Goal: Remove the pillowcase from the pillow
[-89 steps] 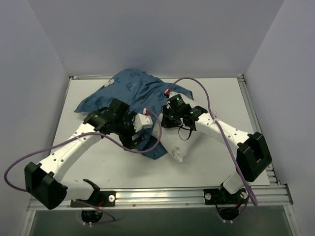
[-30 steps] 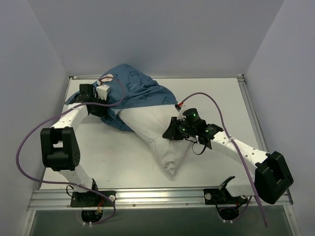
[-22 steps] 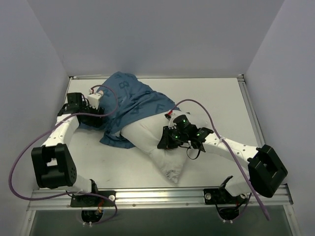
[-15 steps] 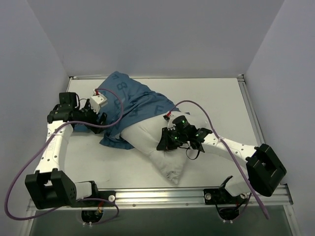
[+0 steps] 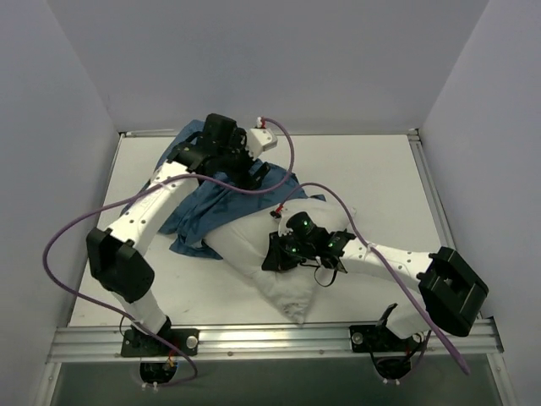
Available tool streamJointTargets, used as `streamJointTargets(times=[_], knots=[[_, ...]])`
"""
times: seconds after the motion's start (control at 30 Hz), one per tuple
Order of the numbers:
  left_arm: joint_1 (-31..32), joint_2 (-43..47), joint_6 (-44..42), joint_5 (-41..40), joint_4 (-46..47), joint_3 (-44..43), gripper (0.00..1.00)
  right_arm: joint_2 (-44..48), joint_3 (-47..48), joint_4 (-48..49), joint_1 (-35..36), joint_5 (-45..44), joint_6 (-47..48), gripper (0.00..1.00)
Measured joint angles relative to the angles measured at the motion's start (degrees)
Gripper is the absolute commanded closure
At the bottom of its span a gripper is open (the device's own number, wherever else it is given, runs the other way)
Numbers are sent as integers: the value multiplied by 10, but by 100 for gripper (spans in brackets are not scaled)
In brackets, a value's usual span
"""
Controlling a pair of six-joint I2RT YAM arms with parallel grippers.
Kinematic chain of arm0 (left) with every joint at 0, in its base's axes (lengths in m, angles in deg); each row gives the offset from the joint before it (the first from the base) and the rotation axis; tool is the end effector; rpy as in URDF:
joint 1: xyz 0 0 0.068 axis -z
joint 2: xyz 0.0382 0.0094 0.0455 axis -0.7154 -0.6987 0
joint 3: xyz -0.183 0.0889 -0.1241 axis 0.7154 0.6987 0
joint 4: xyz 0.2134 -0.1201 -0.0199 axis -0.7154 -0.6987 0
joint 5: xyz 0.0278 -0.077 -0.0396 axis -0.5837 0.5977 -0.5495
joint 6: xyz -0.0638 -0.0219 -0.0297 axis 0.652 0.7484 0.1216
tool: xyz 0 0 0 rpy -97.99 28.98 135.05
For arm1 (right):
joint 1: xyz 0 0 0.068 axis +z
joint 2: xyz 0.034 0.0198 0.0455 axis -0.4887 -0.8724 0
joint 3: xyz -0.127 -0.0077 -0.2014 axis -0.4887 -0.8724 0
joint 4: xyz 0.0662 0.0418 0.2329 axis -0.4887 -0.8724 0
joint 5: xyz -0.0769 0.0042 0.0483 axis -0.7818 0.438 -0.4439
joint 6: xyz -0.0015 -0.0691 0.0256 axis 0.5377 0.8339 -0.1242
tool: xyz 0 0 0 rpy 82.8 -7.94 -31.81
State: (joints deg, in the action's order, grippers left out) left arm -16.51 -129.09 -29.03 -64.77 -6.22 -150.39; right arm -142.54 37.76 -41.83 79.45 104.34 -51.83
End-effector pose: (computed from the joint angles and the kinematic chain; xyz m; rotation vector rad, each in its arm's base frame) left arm 0.3144 -0.1960 0.3189 1.1683 1.9666 -0.3787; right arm 0.1813 0.2541 0.1770 -0.5997 2.2491 1.2243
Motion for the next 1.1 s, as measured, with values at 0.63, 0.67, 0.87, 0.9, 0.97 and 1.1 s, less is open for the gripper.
streamJointTargets(times=[0.63,0.67,0.87,0.9,0.97,1.1], knots=[[-75,-255,43,-210,-24,-261,98,3,-28,60,10,-15,-30,100],[-95,-272,45,-215,-30,-270,98,5,-32,65,10,-15,-33,100],[-204,-320,46,-244,-71,-268,98,13,-50,115,10,-28,-57,100],[-218,-319,46,-245,-77,-264,98,13,-51,121,10,-28,-59,100],[-235,-316,45,-246,-80,-251,98,13,-51,132,10,-32,-62,100],[-238,-294,38,-241,-61,-207,97,10,-49,130,10,-35,-68,100]])
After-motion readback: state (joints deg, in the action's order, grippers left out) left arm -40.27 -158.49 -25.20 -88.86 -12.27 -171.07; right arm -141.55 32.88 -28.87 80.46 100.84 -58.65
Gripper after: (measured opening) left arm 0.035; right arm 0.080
